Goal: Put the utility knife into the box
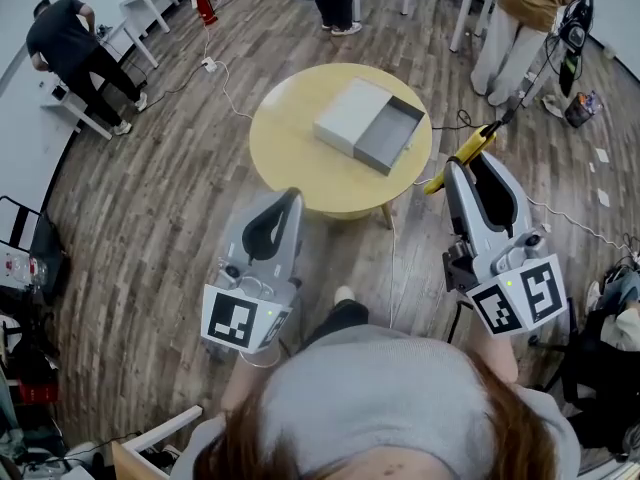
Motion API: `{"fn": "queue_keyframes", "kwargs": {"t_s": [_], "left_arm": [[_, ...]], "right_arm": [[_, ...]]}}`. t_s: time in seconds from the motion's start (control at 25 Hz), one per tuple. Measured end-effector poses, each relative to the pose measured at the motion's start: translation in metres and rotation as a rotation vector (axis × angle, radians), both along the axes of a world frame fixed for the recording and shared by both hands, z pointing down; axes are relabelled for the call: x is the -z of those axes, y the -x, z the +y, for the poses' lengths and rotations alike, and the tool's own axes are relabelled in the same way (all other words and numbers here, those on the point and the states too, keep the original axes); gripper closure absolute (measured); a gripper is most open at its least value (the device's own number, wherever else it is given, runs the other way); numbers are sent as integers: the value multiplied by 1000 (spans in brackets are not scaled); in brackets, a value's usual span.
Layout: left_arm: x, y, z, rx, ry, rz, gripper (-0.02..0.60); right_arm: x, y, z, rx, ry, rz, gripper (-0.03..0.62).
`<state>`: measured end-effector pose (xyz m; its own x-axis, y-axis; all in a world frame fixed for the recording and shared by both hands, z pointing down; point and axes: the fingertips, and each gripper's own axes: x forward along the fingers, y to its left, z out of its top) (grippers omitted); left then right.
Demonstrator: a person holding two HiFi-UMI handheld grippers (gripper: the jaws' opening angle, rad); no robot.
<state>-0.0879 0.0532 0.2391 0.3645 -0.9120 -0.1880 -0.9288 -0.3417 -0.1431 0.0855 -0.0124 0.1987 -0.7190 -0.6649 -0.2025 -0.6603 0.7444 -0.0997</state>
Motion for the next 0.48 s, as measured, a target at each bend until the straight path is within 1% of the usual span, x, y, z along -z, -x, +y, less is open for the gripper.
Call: {"fn": "queue_keyframes", "kwargs": {"t_s": [0.24, 0.36, 0.48], "left_arm": [[0, 31, -45, -38, 1, -9, 578], [0, 37, -60, -60, 2, -13, 578], [-1, 36, -76, -83, 5, -5, 578]], "right_arm": [[-3, 32, -39, -25, 12, -9, 473], [-7, 40, -50, -42, 19, -6, 473], [-12, 42, -63, -53, 38, 4, 473]]}}
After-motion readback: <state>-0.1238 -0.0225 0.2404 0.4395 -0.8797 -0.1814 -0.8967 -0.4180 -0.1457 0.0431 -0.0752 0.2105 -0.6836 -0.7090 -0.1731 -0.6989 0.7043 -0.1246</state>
